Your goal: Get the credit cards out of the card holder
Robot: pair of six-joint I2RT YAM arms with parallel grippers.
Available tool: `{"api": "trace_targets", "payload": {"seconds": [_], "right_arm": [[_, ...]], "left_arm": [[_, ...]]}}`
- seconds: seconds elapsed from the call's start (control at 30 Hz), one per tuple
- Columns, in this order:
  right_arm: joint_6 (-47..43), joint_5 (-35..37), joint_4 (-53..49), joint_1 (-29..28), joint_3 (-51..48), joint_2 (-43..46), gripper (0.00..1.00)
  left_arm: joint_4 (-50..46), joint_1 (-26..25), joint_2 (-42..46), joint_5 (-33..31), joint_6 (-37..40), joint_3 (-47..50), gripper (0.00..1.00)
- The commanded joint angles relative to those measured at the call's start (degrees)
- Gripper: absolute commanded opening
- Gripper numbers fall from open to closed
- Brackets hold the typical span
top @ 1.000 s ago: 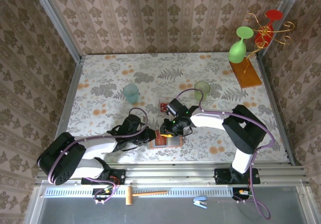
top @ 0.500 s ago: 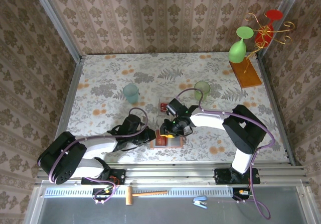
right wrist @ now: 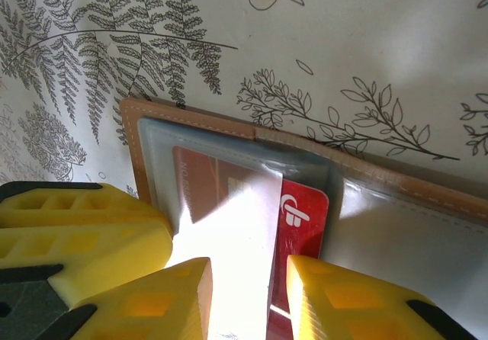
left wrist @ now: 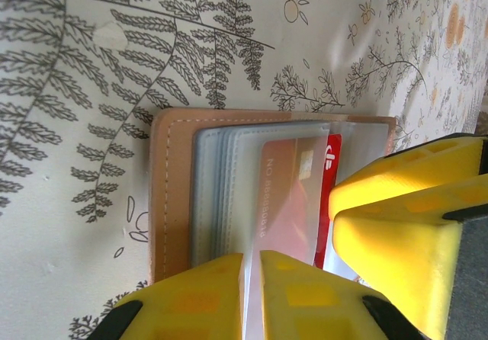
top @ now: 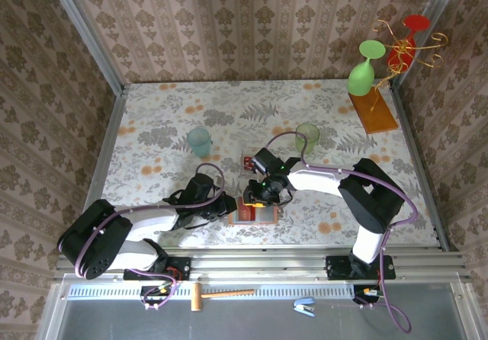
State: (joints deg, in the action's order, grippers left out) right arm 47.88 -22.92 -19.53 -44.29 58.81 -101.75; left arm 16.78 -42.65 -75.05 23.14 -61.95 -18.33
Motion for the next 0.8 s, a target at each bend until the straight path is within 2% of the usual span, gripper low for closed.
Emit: {"api": "trace_targets", "payload": {"seconds": [0.0, 0.43, 0.77], "right_arm": [[-1.51, 1.11, -2.62, 0.11, 1.64, -0.81, 0.32], [-1.02, 1.75, -2.52, 0.42, 0.54, 3.0, 0.31], [4.02, -3.54, 6.23, 0.48, -4.67, 4.36, 0.29]], "left_arm": [[-0.16, 0.49, -0.1, 0.68, 0.2, 0.88, 0.14], [-2.25, 0.54, 1.75, 1.44, 1.06, -2.16, 0.13], [-3.9, 0.09, 0.37, 1.96, 2.28, -3.81, 0.09]]}}
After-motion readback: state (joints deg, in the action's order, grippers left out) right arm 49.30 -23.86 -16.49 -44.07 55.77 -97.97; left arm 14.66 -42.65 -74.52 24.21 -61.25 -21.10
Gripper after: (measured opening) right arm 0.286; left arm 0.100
